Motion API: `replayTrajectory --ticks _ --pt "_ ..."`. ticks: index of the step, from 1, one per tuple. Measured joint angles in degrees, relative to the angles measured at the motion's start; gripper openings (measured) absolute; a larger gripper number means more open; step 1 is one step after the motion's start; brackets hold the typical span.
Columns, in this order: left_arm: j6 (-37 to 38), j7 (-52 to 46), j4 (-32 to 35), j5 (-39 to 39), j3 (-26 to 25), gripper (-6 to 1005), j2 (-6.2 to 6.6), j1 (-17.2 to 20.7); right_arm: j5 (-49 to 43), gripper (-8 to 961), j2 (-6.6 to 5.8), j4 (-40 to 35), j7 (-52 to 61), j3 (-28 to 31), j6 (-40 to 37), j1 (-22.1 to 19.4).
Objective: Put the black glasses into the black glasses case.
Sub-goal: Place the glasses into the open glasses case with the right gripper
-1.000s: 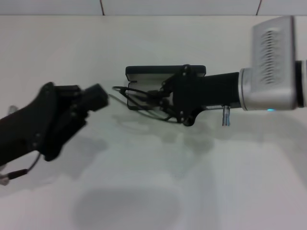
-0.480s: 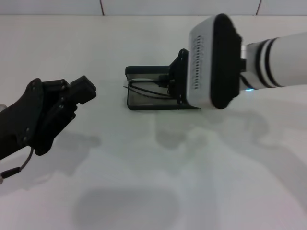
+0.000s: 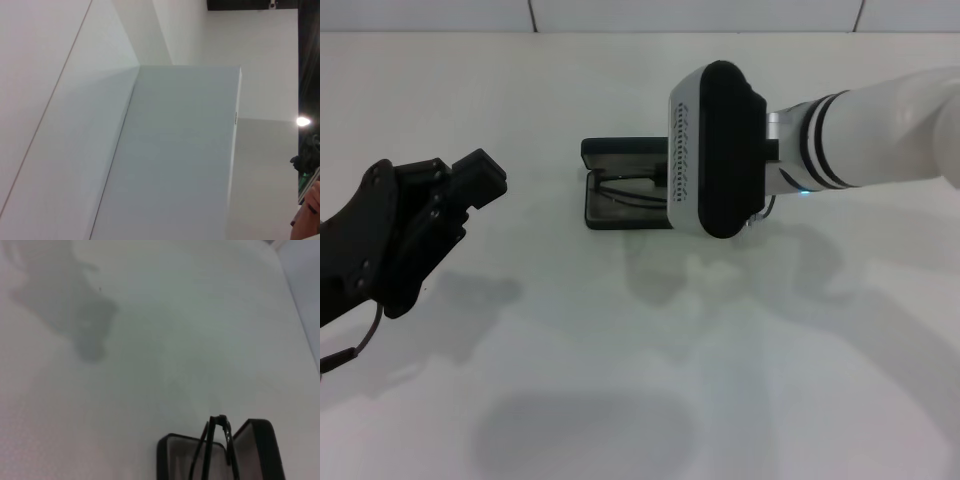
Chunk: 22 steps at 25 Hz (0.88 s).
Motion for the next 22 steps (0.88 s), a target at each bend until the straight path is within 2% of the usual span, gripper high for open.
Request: replayTrajectory --ticks 8,22 --pt "0.0 0.3 0.0 0.0 -0.3 42 -0.01 -0.1 -0.4 73 0.00 3.8 1.9 -1.2 2.8 2.5" --pt "0.0 0.3 0.0 -0.1 -0.6 42 0.00 0.0 -0.5 74 0.00 6.2 2.0 -1.9 6.0 2.8"
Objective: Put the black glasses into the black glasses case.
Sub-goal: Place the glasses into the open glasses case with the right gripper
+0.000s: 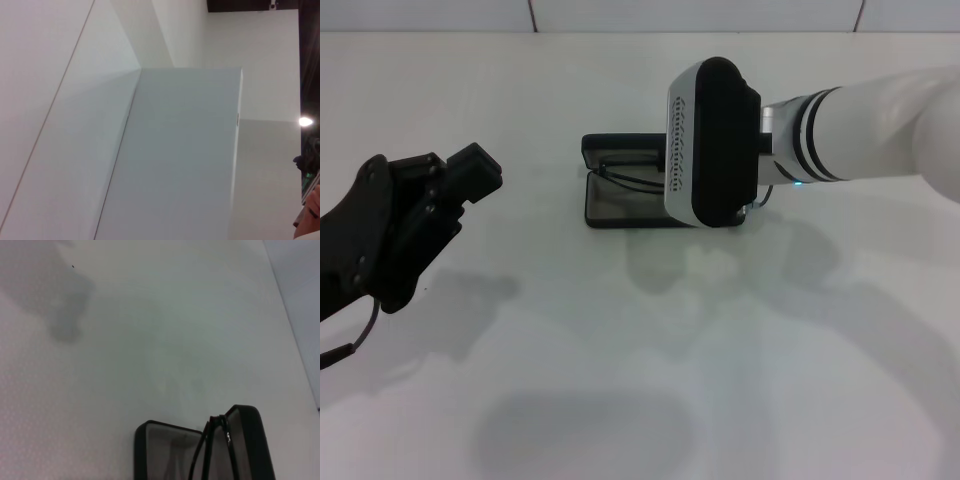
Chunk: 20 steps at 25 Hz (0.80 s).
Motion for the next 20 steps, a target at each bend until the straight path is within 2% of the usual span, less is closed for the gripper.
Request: replayTrajectory --ticks 20 --pt "-0.1 0.0 -0.5 0.2 0.0 43 0.00 0.4 -0.4 75 0.00 -0.2 0.2 -2.0 2.0 -0.9"
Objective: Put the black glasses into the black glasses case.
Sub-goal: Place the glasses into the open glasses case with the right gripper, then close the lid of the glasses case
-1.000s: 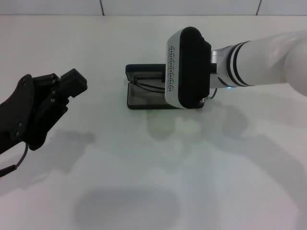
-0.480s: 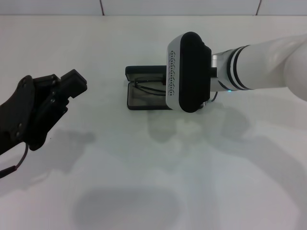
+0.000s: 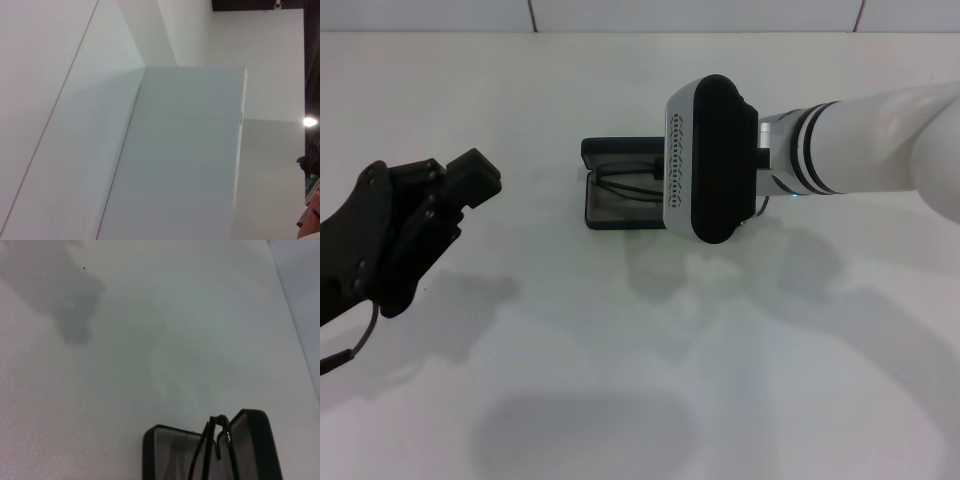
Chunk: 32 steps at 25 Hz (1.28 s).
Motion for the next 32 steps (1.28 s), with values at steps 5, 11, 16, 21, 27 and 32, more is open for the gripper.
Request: replayTrajectory --ticks 5,11,16,21,27,32 --pt "0.0 0.0 0.0 -0.1 0.0 43 0.00 0.1 -0.7 76 0.00 -0.1 0.6 -0.1 0.3 -0.1" --pt "0.0 0.0 0.0 -0.2 0.0 43 0.00 0.1 -0.8 102 0.00 -0.2 0.9 -0.1 0.4 -0.5" --pt "0.0 0.0 0.0 -0.2 0.0 43 0.00 0.1 -0.9 140 0.00 -0.2 1.1 0.0 0.5 -0.6" --pt "0.0 0.0 0.0 -0.2 0.0 43 0.00 0.1 -1.0 163 -0.01 -0.6 1.1 0.0 0.5 -1.0" --pt "0.0 0.0 0.0 -0.2 0.0 43 0.07 0.1 -1.0 176 0.00 -5.3 1.1 0.3 0.4 -5.2" --pt "0.0 0.0 0.3 -0.2 -1.0 44 0.27 -0.2 0.1 177 0.00 -12.4 1.1 1.2 0.2 -11.9"
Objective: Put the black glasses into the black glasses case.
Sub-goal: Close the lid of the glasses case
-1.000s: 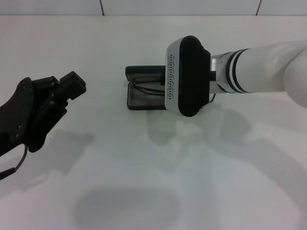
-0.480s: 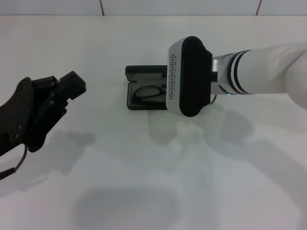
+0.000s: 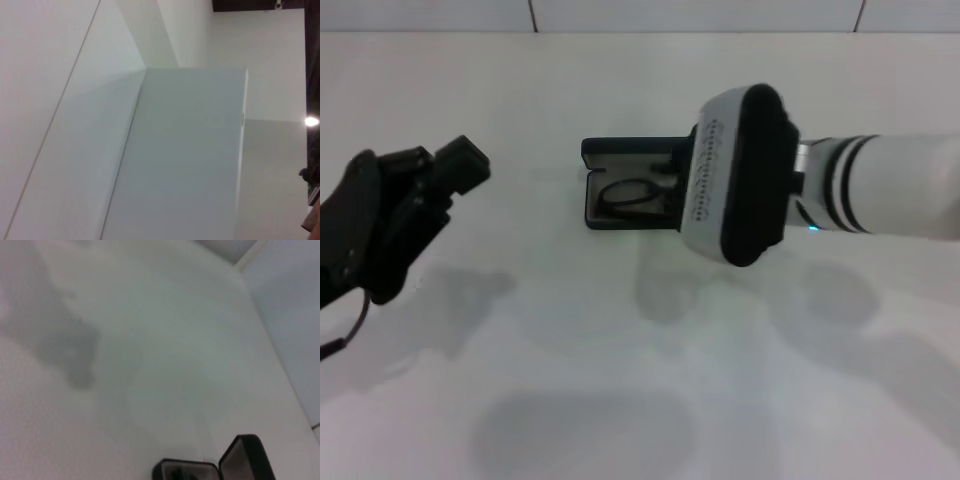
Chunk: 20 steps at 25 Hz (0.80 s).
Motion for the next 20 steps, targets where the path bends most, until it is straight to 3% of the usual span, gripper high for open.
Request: replayTrajectory --ticks 7,8,9,10,12,15,20 --pt "-0.1 -0.3 1.0 0.6 -6.6 44 1.00 -3.9 12.2 178 -0.49 -13.2 -2.4 5.2 -1.9 -14.3" --pt "-0.1 -0.5 1.1 0.8 -7.4 44 1.92 -4.7 14.7 178 -0.47 -14.0 -3.6 6.1 -2.8 -15.6" --pt "-0.4 -1.8 1.3 1.6 -8.3 44 4.13 -6.3 18.0 178 -0.47 -14.4 -5.4 6.7 -3.6 -16.8" --pt "-0.4 -1.8 1.3 1.6 -8.3 44 4.13 -6.3 20.8 178 -0.50 -14.9 -7.3 7.2 -4.2 -18.1" --pt "-2.5 -4.7 1.8 3.5 -8.8 44 6.19 -9.4 26.5 179 -0.76 -16.1 -12.1 9.0 -6.3 -21.8" --pt "-9.9 -10.4 5.4 7.5 -10.1 44 7.46 -14.1 36.4 179 -0.53 -16.3 -22.0 16.0 -16.1 -26.8" --pt "-23.6 -18.7 11.6 18.7 -11.0 113 7.37 -20.9 52.6 180 -0.85 -7.3 -31.6 36.5 -42.4 -27.8"
